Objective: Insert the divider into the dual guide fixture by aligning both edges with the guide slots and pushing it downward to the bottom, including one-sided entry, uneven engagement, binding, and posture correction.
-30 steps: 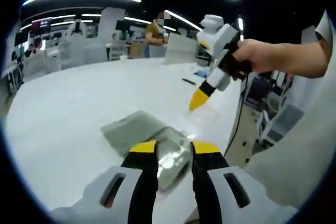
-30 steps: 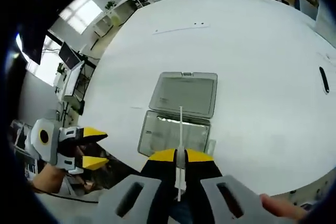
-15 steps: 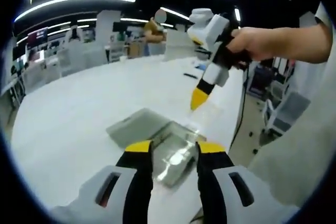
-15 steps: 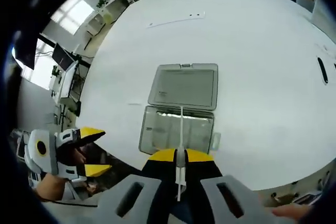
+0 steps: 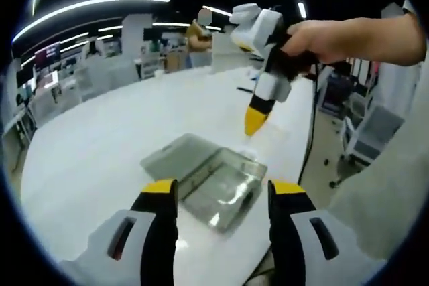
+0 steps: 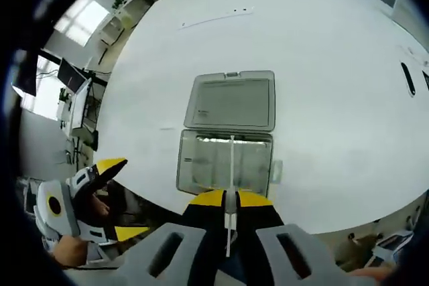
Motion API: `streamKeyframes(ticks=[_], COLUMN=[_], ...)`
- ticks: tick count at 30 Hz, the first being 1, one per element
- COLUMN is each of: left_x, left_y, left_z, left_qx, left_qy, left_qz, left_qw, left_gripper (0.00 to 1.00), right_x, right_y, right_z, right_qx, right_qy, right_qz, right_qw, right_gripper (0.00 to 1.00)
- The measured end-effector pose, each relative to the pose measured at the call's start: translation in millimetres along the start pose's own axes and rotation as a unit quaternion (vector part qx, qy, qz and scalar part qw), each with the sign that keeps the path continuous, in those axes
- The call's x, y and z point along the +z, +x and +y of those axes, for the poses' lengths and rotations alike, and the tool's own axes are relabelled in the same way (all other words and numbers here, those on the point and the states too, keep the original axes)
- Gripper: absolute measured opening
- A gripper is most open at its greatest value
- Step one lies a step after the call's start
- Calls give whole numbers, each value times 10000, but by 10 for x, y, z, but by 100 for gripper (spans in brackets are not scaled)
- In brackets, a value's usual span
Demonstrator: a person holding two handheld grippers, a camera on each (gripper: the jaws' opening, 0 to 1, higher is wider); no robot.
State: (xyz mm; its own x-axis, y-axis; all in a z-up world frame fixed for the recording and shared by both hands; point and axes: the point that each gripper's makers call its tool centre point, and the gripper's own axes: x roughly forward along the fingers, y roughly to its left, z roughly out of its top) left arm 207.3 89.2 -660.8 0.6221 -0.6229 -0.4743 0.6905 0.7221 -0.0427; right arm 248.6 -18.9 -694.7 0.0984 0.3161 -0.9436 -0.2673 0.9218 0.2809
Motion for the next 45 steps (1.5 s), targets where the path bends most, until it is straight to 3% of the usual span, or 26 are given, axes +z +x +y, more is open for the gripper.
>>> streamKeyframes(ticks=[7,16,45], left_x=[-71,-123,-223], left_y=[17,26,11], left_z=[19,23,158], left_qx=[77,123,269], left_qy=[31,88,20], left_qz=[132,203,239], left_qw=[9999,9997,9993], left_gripper=[66,71,72], right_x=[-51,-87,-31], right_y=[33,47,133], right_z=[-66,-99,-63], right_qx=[-130,-224,-397], right_qy=[99,186,184], right_qz=[194,371,636], right_qw=[9997,9989,9970], right_gripper=[0,0,0])
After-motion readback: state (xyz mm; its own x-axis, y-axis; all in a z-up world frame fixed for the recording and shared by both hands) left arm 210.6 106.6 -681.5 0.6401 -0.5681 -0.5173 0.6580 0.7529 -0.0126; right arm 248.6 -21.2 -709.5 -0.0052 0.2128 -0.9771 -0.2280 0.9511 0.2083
